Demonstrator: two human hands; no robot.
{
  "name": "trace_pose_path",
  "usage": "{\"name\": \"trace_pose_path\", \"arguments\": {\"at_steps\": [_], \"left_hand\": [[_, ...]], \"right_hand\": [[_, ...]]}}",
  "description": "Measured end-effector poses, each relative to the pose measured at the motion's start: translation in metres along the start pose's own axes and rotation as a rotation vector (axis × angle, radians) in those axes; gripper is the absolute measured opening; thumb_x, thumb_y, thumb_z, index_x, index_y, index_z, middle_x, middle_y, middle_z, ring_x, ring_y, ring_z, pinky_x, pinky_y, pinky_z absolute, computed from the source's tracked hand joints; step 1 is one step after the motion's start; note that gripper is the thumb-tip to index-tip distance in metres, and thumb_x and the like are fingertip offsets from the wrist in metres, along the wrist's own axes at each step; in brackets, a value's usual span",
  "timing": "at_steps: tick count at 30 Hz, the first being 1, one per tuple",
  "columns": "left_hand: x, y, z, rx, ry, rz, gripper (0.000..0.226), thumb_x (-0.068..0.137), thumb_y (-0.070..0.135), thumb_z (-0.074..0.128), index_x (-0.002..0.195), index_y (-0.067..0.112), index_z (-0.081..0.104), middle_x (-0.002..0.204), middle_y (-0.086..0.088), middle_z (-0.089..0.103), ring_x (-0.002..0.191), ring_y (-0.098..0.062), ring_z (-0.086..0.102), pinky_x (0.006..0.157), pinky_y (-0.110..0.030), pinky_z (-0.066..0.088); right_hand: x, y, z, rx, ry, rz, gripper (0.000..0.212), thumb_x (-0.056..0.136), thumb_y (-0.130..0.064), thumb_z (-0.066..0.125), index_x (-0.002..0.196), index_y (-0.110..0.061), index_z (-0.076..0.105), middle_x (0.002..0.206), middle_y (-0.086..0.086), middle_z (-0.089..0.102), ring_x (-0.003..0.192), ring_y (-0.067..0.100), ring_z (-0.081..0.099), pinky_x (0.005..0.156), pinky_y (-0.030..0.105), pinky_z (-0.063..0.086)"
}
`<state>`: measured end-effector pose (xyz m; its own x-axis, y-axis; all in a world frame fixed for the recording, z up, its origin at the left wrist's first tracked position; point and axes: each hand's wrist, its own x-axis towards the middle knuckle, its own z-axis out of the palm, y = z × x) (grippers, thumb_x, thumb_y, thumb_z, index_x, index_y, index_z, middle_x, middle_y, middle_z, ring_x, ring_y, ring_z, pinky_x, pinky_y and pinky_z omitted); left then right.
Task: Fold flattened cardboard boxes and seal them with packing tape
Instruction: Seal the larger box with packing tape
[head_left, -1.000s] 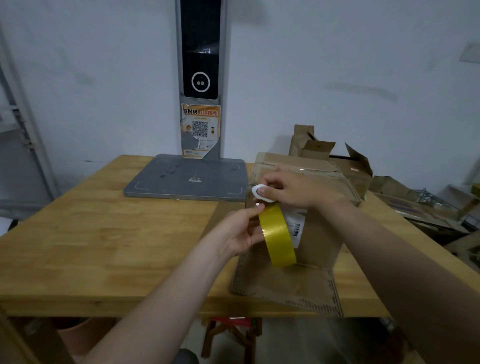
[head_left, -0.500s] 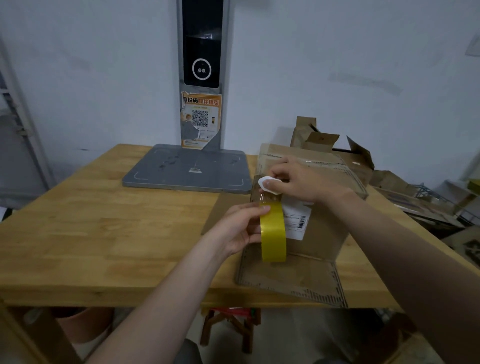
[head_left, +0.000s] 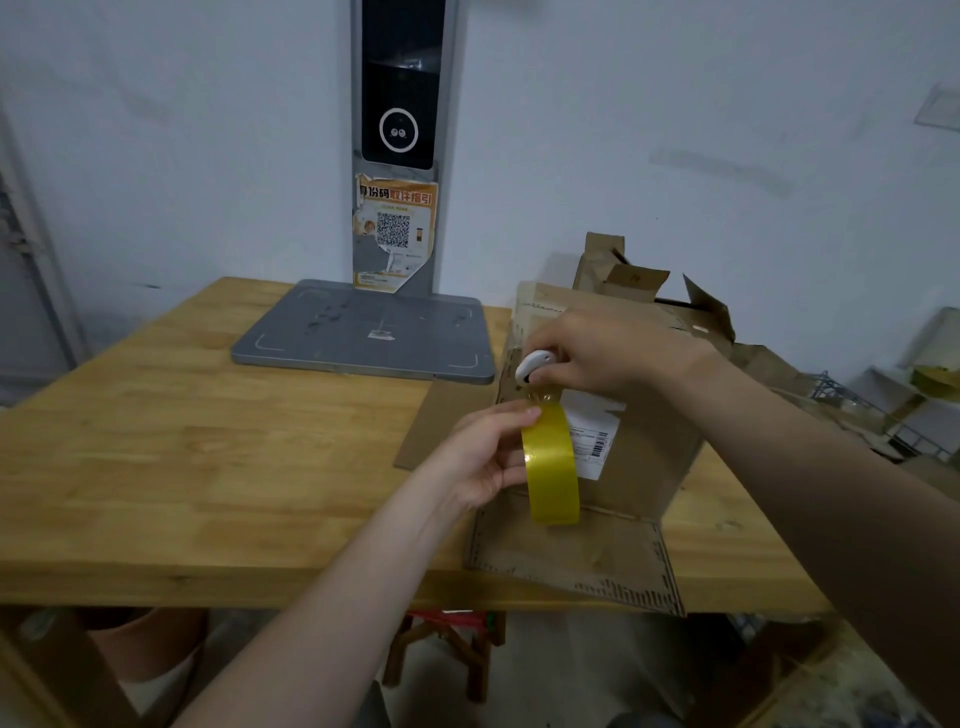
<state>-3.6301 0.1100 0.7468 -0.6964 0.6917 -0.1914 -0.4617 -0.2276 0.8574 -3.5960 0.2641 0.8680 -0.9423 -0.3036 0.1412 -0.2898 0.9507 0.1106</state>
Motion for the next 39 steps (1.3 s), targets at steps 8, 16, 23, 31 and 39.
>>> {"name": "trace_pose_path", "arguments": {"at_steps": [8,16,23,31,39], "left_hand": [[-0.001,-0.001,-0.001,-0.006,0.013,0.015,0.038,0.095,0.008,0.067,0.133,0.008,0.06,0.071,-0.006,0.074,0.054,-0.017,0.07,0.047,-0.03,0.057],[0.004,-0.001,-0.003,-0.024,0.011,-0.008,0.027,0.093,0.012,0.07,0.12,0.009,0.067,0.084,-0.009,0.076,0.065,-0.022,0.073,0.057,-0.035,0.063],[0.01,-0.004,-0.01,0.046,0.035,-0.074,0.024,0.093,0.013,0.071,0.116,0.007,0.067,0.083,-0.01,0.076,0.064,-0.022,0.073,0.057,-0.035,0.063],[0.014,-0.012,-0.01,0.155,0.147,-0.07,0.039,0.09,0.012,0.074,0.127,0.01,0.063,0.103,-0.014,0.068,0.071,-0.021,0.067,0.053,-0.034,0.059],[-0.004,0.027,-0.034,0.25,0.338,-0.025,0.035,0.095,0.021,0.066,0.127,0.011,0.057,0.112,-0.015,0.067,0.093,-0.029,0.067,0.064,-0.037,0.053]], "right_hand": [[0.009,0.003,0.014,-0.035,-0.032,-0.018,0.009,0.09,-0.031,0.07,0.091,-0.022,0.074,0.07,-0.021,0.054,0.065,-0.001,0.052,0.063,0.024,0.037],[0.015,-0.006,0.017,-0.148,-0.075,-0.008,0.011,0.09,-0.026,0.065,0.082,-0.018,0.066,0.073,-0.009,0.056,0.071,0.016,0.055,0.062,0.031,0.039],[0.003,0.004,0.001,-0.091,-0.095,0.107,0.019,0.086,-0.026,0.071,0.071,-0.024,0.058,0.069,-0.007,0.058,0.061,0.01,0.049,0.051,0.024,0.028],[-0.019,0.012,0.003,0.122,0.03,0.223,0.027,0.079,-0.02,0.072,0.067,-0.01,0.049,0.061,-0.002,0.045,0.053,0.009,0.034,0.047,0.018,0.03],[-0.033,0.024,0.02,0.396,0.235,0.262,0.018,0.087,-0.033,0.068,0.079,-0.019,0.061,0.076,0.006,0.061,0.067,0.022,0.056,0.058,0.041,0.043]]}}
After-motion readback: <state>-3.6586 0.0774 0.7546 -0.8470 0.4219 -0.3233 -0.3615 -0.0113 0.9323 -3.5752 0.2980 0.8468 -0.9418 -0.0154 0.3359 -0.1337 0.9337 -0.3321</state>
